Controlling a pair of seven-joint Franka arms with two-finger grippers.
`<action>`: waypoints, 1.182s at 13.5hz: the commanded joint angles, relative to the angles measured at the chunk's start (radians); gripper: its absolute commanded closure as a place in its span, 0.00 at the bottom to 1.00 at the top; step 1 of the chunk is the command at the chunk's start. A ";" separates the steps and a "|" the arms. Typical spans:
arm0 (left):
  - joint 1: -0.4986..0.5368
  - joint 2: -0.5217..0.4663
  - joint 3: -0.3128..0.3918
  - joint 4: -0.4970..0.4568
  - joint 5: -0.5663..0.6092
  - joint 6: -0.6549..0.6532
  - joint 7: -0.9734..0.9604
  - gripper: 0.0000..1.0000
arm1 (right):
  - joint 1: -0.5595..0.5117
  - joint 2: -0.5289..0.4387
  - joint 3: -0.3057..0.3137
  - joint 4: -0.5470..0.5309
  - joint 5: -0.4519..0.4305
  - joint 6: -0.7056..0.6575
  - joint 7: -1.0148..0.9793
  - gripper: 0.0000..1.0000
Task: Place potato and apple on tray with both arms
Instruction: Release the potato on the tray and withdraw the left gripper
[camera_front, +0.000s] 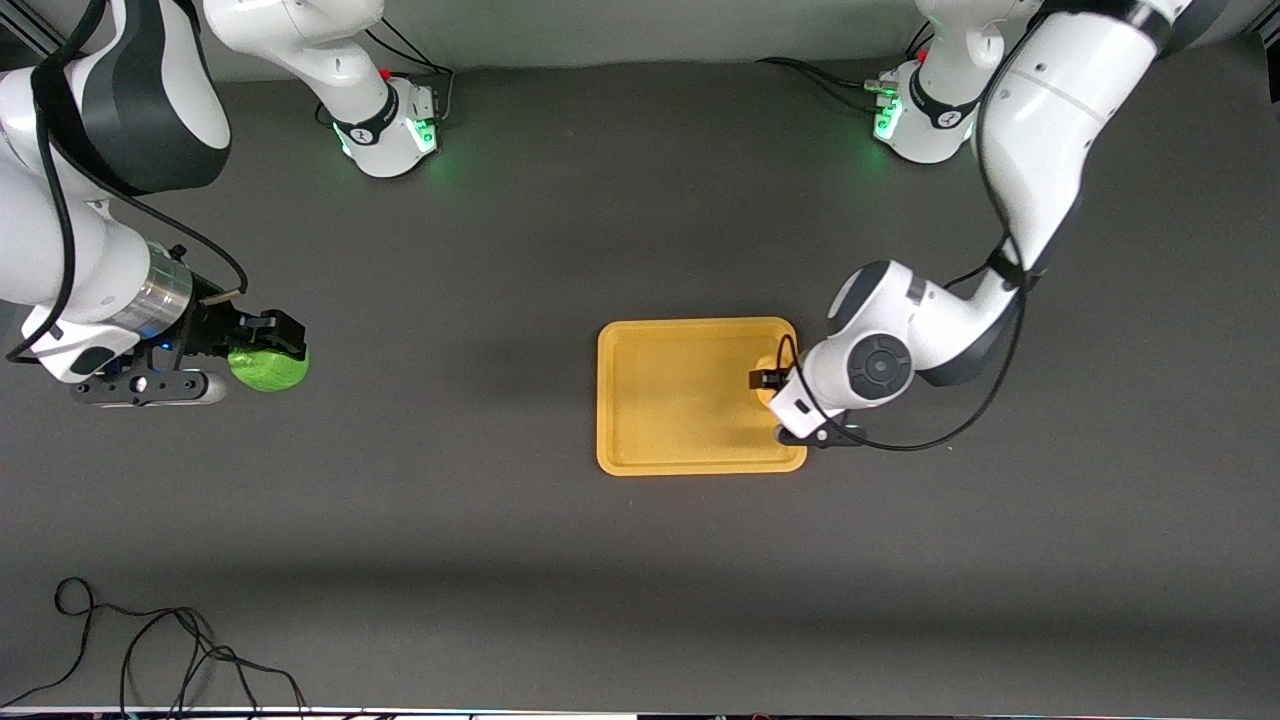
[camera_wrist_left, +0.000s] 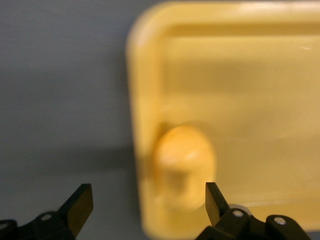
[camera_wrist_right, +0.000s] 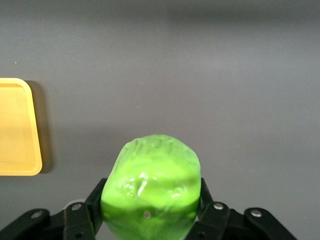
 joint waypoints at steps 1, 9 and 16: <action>0.104 -0.209 0.007 -0.023 0.007 -0.174 0.130 0.00 | 0.009 0.013 0.001 0.033 0.021 -0.014 0.012 0.41; 0.414 -0.592 0.012 -0.098 -0.062 -0.351 0.575 0.01 | 0.196 0.120 0.007 0.133 0.055 0.055 0.260 0.41; 0.427 -0.751 0.157 -0.216 -0.117 -0.339 0.796 0.00 | 0.489 0.450 0.006 0.502 0.046 0.080 0.763 0.41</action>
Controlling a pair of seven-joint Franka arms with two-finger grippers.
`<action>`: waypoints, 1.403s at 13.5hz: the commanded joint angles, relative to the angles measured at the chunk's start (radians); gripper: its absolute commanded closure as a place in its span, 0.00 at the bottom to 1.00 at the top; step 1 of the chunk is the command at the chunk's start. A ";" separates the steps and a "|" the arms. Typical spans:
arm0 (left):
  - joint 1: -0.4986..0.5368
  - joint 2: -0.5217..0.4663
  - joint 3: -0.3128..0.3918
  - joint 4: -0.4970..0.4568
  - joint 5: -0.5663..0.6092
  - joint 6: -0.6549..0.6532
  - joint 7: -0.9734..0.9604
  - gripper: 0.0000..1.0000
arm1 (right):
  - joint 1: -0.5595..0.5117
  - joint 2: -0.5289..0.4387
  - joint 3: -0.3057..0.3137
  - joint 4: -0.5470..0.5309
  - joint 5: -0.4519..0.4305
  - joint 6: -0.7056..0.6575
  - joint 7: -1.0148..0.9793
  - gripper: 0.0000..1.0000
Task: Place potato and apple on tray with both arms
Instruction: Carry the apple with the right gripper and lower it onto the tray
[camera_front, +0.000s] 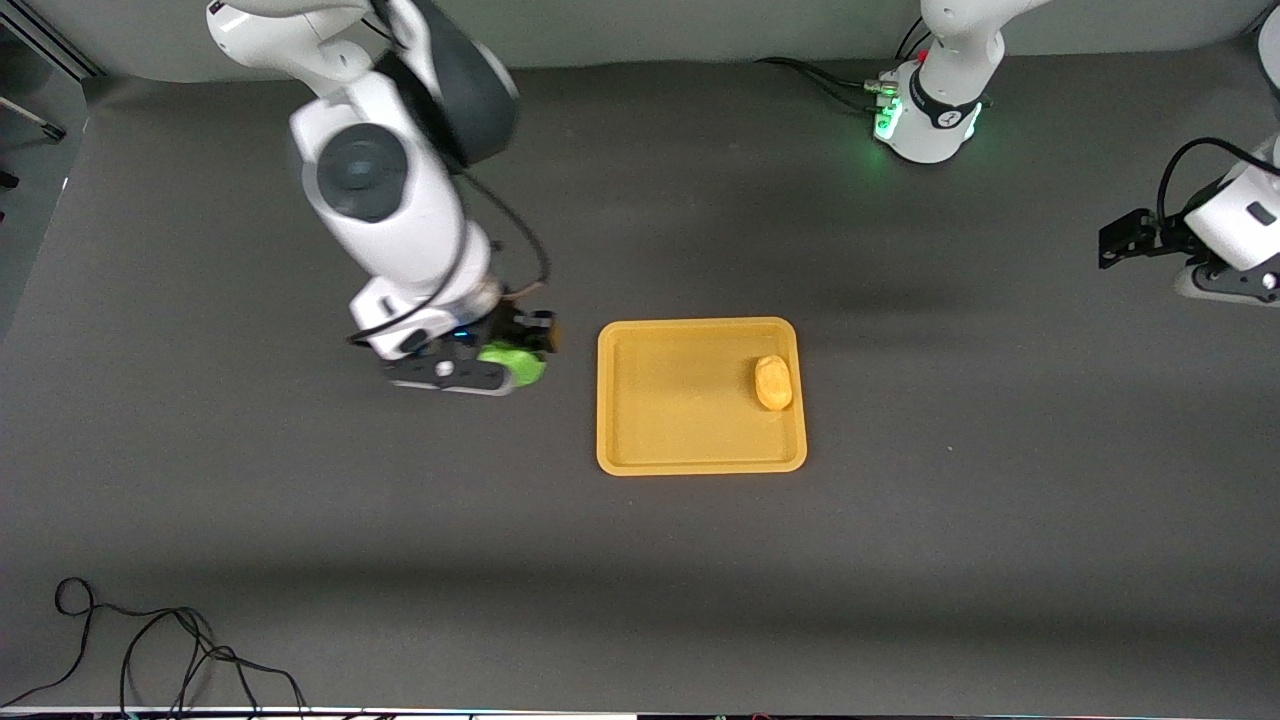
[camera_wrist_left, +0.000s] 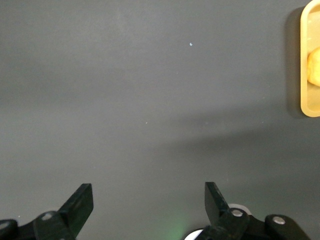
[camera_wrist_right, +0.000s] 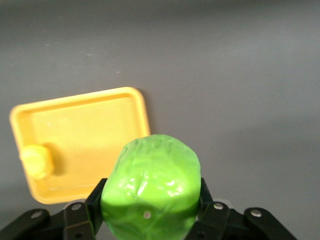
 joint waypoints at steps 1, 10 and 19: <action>0.004 -0.020 0.002 -0.035 -0.015 0.019 0.021 0.00 | 0.093 0.177 -0.013 0.228 0.007 0.010 0.183 0.41; 0.011 -0.021 0.026 -0.030 -0.013 0.019 0.019 0.00 | 0.255 0.487 -0.018 0.245 -0.073 0.257 0.315 0.41; -0.123 -0.017 0.131 -0.029 -0.010 0.036 0.007 0.00 | 0.238 0.589 -0.022 0.233 -0.099 0.415 0.312 0.00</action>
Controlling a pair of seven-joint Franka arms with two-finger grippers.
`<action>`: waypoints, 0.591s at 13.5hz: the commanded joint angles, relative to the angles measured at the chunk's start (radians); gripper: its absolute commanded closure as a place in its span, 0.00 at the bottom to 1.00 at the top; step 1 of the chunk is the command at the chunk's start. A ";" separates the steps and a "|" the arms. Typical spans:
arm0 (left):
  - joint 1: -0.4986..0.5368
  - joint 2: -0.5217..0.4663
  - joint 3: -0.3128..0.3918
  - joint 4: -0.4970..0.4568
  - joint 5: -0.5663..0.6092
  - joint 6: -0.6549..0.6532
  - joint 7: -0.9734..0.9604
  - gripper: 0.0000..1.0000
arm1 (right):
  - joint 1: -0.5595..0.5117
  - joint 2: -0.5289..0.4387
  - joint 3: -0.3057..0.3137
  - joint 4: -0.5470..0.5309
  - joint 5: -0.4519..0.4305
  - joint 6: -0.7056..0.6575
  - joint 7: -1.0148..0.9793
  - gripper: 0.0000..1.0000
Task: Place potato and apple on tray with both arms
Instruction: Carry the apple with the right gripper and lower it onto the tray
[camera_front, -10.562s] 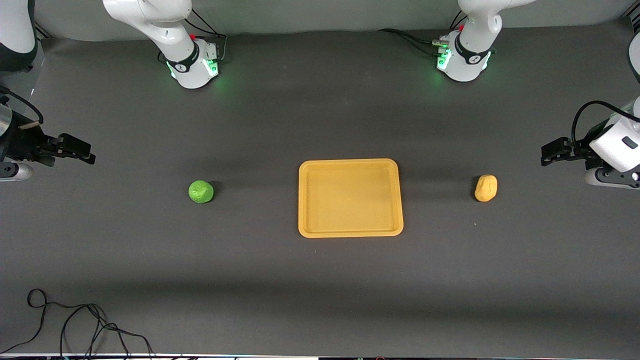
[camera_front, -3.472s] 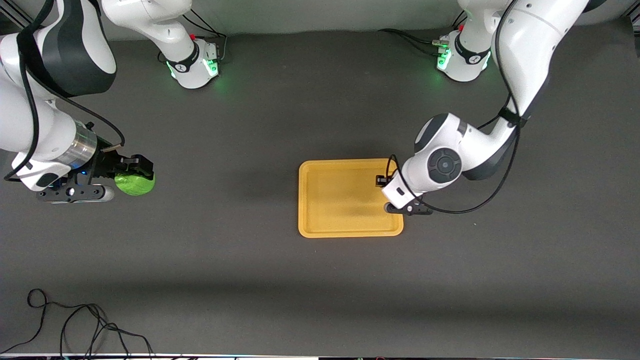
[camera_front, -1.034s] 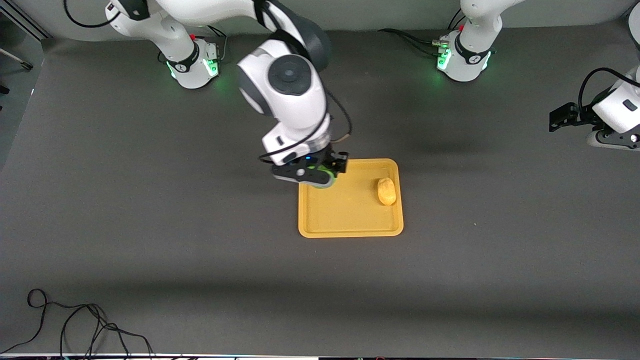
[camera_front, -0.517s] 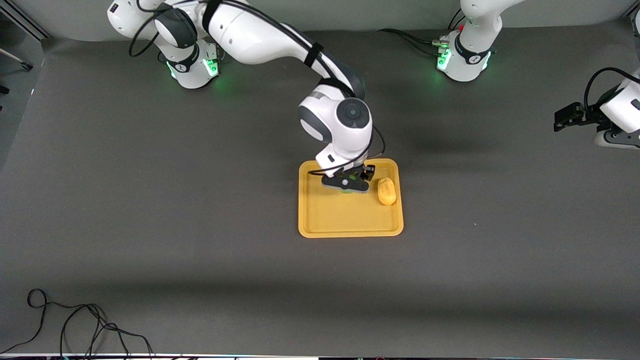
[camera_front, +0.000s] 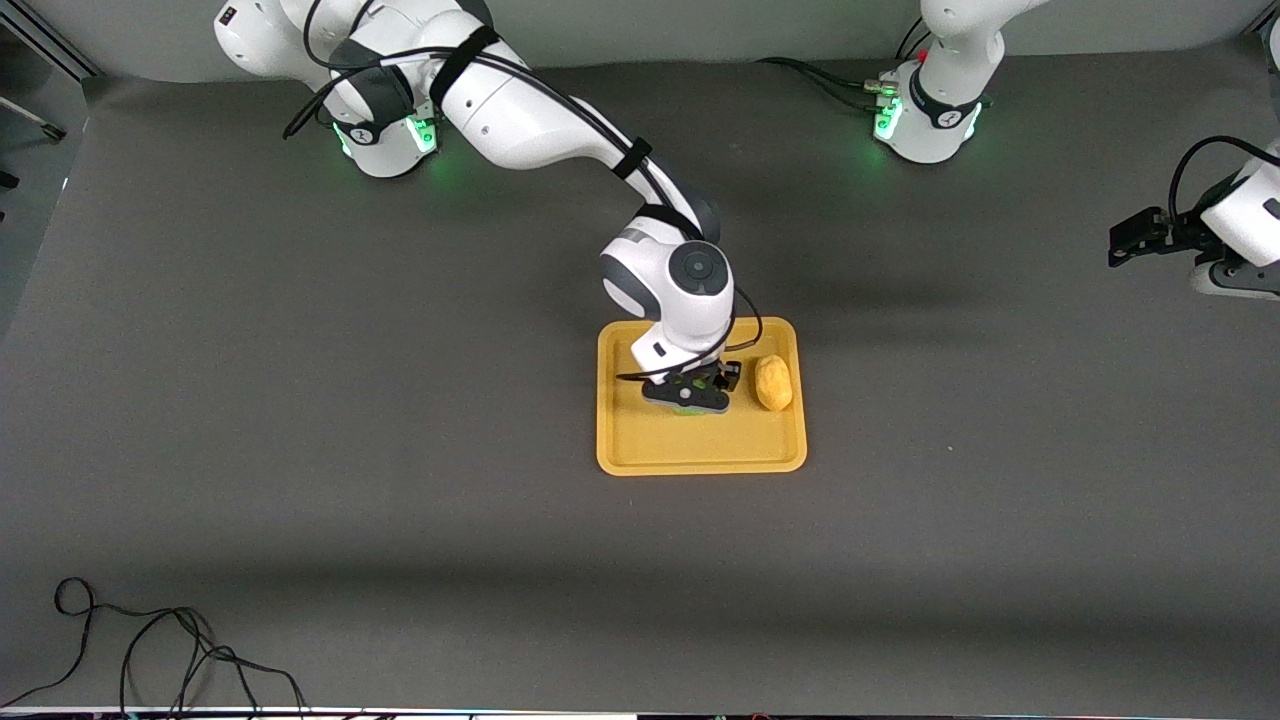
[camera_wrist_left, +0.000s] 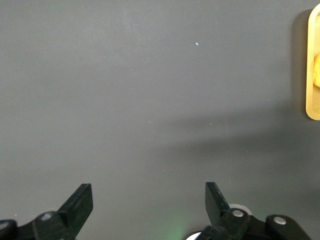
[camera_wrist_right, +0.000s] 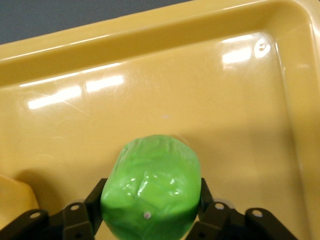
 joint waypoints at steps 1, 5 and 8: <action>-0.184 -0.017 0.181 -0.008 -0.006 0.007 0.007 0.00 | -0.005 -0.001 -0.003 0.041 -0.013 -0.009 0.016 0.00; -0.370 0.015 0.328 0.024 0.007 -0.005 -0.055 0.00 | -0.022 -0.186 -0.007 0.050 0.002 -0.223 0.012 0.00; -0.437 0.078 0.360 0.091 0.016 -0.010 -0.052 0.00 | -0.054 -0.353 -0.007 0.049 0.005 -0.412 0.002 0.00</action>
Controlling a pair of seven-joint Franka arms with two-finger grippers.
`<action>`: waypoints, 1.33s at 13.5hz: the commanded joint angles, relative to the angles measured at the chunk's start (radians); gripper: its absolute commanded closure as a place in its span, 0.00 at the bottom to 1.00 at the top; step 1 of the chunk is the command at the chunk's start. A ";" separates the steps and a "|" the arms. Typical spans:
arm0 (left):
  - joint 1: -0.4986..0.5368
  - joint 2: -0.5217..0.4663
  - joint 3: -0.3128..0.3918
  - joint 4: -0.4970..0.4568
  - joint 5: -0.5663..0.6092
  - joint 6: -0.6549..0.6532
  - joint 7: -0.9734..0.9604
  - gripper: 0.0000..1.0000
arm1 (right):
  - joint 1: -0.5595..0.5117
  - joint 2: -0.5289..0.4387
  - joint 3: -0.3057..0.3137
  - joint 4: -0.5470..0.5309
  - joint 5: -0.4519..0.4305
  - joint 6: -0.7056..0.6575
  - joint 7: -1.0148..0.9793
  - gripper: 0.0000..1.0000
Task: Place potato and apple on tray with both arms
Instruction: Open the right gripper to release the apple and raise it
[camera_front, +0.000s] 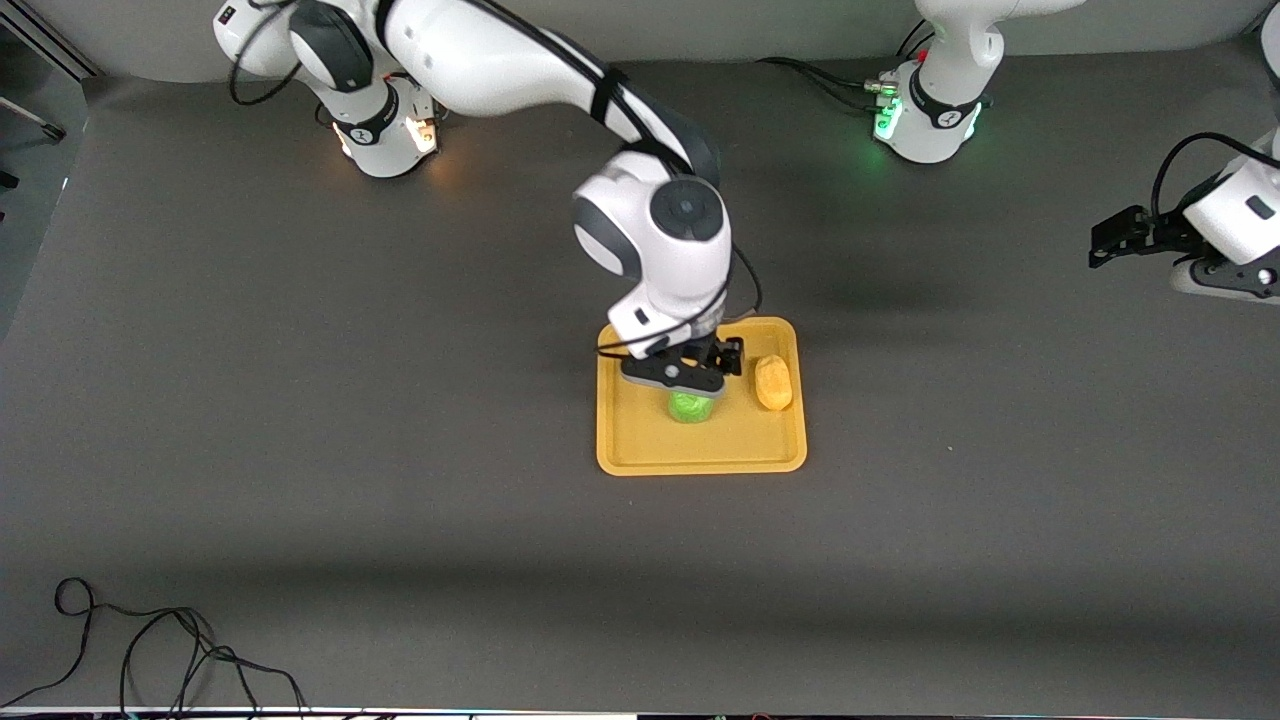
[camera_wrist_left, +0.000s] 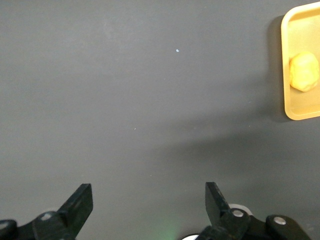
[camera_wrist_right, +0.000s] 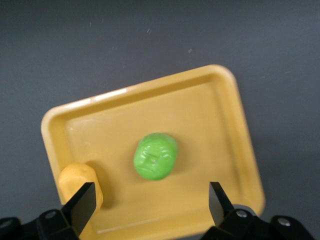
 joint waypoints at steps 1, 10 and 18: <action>-0.063 0.080 0.053 0.102 0.013 -0.011 -0.009 0.00 | -0.034 -0.175 0.003 -0.058 0.003 -0.142 -0.019 0.00; -0.066 0.182 0.045 0.245 0.000 -0.023 -0.016 0.00 | -0.520 -0.735 0.046 -0.552 0.029 -0.279 -0.684 0.00; -0.066 0.182 0.039 0.239 0.010 -0.022 -0.016 0.00 | -0.907 -0.773 0.132 -0.586 0.022 -0.291 -1.001 0.00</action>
